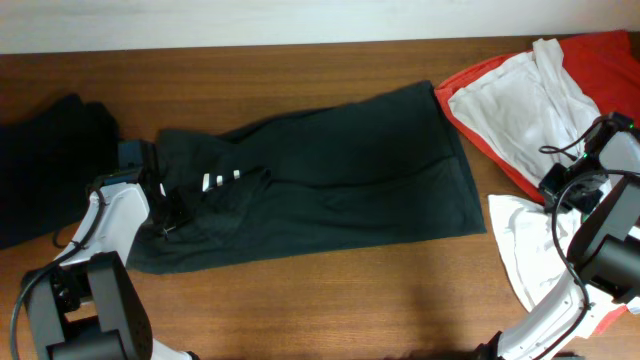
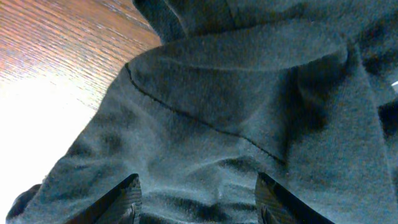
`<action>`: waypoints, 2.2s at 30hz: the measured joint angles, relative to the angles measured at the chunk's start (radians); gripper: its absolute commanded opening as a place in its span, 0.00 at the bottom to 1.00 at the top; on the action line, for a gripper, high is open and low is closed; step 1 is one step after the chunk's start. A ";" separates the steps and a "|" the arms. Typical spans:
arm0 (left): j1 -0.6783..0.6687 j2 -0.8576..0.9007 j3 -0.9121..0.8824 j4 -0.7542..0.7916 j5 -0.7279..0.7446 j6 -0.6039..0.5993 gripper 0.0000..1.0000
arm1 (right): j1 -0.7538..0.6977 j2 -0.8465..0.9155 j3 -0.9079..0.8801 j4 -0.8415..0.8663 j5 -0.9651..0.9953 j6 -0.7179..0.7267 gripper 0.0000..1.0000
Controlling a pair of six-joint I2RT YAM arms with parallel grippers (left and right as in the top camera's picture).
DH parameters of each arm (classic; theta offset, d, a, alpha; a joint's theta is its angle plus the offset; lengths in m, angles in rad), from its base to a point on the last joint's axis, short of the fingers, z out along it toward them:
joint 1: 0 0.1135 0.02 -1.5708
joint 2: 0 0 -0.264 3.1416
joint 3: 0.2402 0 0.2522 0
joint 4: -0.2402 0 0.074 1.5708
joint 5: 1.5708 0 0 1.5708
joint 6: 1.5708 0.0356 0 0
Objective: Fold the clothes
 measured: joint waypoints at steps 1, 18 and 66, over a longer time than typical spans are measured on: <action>0.000 0.000 0.000 0.000 0.000 0.000 0.58 | 0.023 0.002 0.050 -0.037 -0.064 -0.037 0.11; 0.000 0.000 0.000 -0.134 -0.001 0.000 0.58 | 0.412 -0.061 -0.242 -0.171 -0.082 -0.002 0.04; -0.019 0.492 0.828 -0.382 0.216 0.232 0.00 | 0.508 -0.110 -0.033 0.373 -0.077 -0.068 0.49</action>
